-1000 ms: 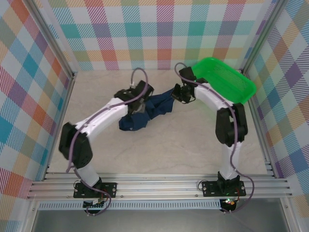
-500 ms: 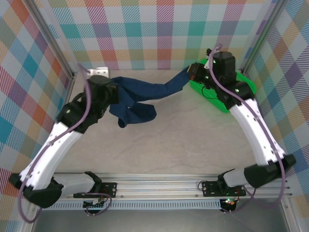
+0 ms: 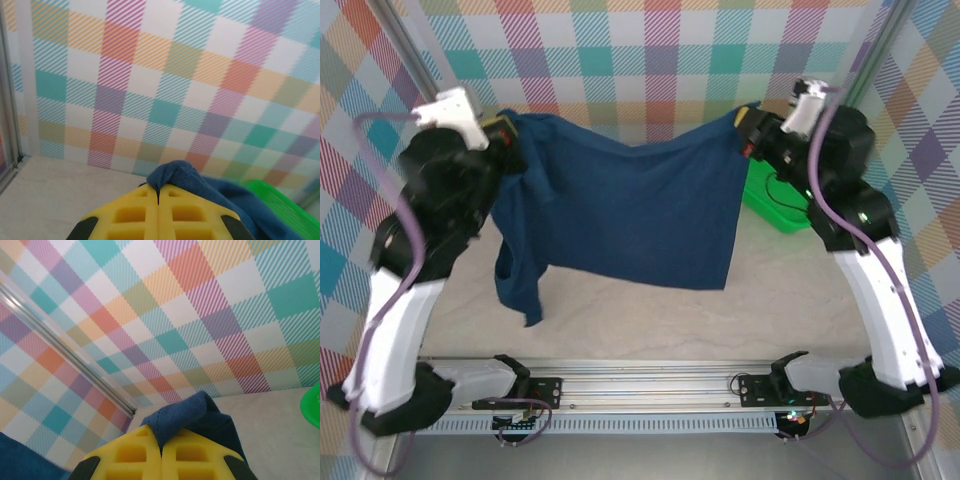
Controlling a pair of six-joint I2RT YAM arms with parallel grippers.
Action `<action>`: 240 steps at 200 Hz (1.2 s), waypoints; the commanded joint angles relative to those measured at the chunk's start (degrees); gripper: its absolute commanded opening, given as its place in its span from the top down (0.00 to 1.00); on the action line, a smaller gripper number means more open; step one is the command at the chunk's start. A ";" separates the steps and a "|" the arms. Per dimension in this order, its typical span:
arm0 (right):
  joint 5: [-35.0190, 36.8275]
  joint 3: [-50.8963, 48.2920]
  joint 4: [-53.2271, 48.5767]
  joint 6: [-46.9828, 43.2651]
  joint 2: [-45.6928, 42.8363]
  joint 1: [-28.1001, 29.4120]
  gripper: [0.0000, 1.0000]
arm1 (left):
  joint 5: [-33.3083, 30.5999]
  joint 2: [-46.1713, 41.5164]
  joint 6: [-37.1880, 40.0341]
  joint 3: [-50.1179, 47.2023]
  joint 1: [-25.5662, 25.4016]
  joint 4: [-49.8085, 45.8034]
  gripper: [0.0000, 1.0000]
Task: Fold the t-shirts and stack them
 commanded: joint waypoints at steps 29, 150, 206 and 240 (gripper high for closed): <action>-3.44 12.23 -7.01 5.79 30.21 -3.14 1.00 | 18.64 35.86 -9.53 16.89 19.95 -12.88 1.00; -7.87 -6.71 -8.52 7.23 36.03 -4.74 0.53 | 26.54 19.93 -15.59 -29.01 20.89 -14.35 0.32; -12.42 6.29 -9.31 5.52 50.55 -9.56 0.58 | 29.88 13.84 -17.54 -41.89 26.24 -11.73 0.34; -10.83 14.43 -9.97 9.09 57.50 -12.72 0.59 | 29.49 13.78 -18.06 -41.99 26.47 -11.38 0.35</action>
